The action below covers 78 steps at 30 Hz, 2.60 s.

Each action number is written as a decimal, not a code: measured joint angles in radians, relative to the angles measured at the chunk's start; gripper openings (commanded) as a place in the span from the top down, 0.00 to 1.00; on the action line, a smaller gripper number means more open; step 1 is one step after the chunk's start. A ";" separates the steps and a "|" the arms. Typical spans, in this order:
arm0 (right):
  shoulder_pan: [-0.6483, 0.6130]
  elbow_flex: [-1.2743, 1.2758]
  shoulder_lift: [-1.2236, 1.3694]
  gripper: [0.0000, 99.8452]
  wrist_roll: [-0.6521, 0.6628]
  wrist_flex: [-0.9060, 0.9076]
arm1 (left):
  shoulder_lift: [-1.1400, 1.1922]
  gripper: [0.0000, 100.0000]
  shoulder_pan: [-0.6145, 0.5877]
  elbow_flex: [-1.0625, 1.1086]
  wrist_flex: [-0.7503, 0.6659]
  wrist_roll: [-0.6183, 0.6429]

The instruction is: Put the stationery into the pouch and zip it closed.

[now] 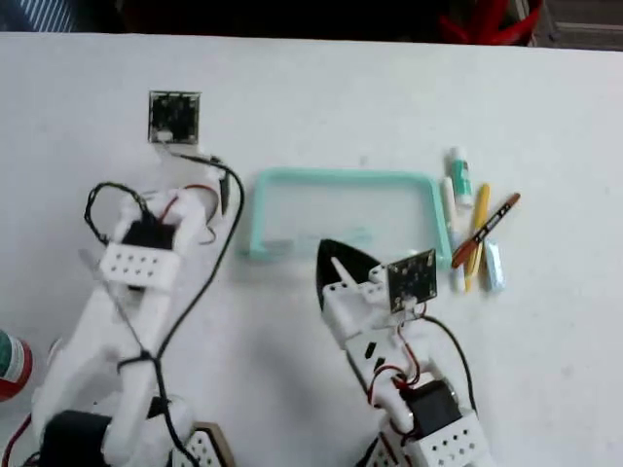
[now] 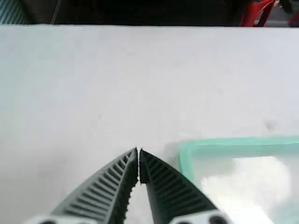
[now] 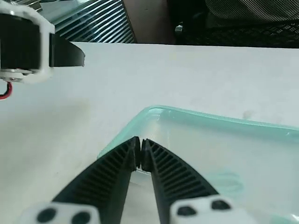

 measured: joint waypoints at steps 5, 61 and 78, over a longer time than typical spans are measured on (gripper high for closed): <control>-0.002 0.000 0.000 0.98 0.000 0.000 | 0.081 0.98 -0.003 -0.014 0.000 0.000; 0.302 -0.058 0.000 0.87 0.110 0.084 | -0.313 0.98 -0.124 0.216 0.025 0.003; 0.356 -0.532 0.959 0.87 0.117 0.005 | -0.416 0.98 -0.072 0.370 -0.183 -0.101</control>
